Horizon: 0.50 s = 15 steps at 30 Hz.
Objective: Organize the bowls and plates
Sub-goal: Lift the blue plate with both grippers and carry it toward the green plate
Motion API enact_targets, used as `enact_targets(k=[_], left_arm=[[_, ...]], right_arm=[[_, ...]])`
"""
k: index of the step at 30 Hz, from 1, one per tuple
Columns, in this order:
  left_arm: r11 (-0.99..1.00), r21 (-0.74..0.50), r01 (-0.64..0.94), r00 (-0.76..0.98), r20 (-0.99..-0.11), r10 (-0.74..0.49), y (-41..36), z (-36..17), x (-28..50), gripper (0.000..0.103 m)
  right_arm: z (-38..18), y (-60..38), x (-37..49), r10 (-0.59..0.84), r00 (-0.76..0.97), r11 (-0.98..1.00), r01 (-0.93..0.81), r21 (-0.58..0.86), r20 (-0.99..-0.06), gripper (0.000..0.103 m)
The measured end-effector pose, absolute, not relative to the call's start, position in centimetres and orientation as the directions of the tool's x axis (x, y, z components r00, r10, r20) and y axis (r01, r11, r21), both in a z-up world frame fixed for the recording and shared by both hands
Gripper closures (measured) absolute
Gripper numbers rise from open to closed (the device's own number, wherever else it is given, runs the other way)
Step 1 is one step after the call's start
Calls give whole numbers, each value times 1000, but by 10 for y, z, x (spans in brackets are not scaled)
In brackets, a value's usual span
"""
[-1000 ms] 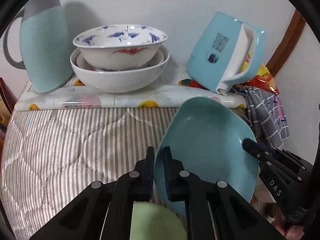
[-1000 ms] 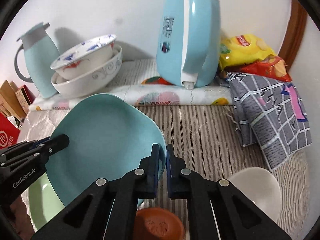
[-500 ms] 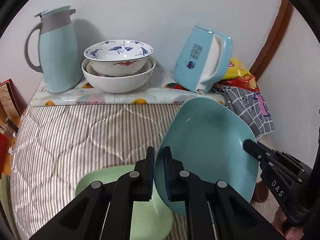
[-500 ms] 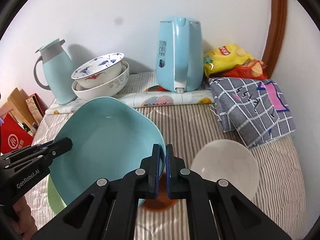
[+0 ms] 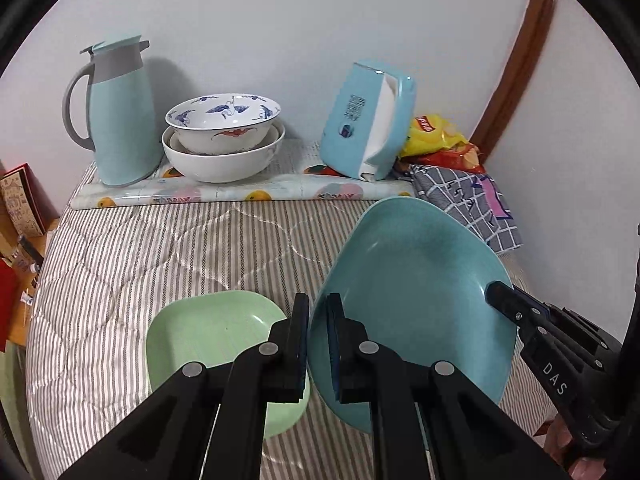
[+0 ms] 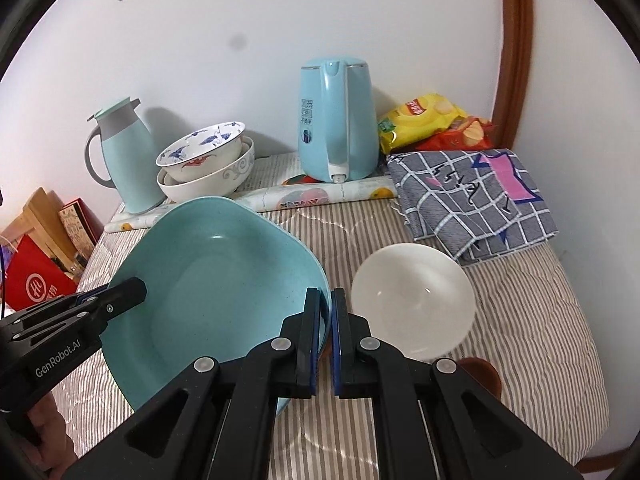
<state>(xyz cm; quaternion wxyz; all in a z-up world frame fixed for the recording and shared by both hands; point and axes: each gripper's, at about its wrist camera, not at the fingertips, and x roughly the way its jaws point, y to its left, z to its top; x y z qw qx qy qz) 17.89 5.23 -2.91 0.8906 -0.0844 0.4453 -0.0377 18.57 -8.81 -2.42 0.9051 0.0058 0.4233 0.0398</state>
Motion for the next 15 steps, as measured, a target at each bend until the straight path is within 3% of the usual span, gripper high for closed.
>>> enact_targets(k=[15], left_arm=[[985, -173, -4, 619, -774, -134, 53, -16, 144, 94]], right_arm=[[-12, -88, 149, 83, 664, 997, -60, 58, -743, 98]])
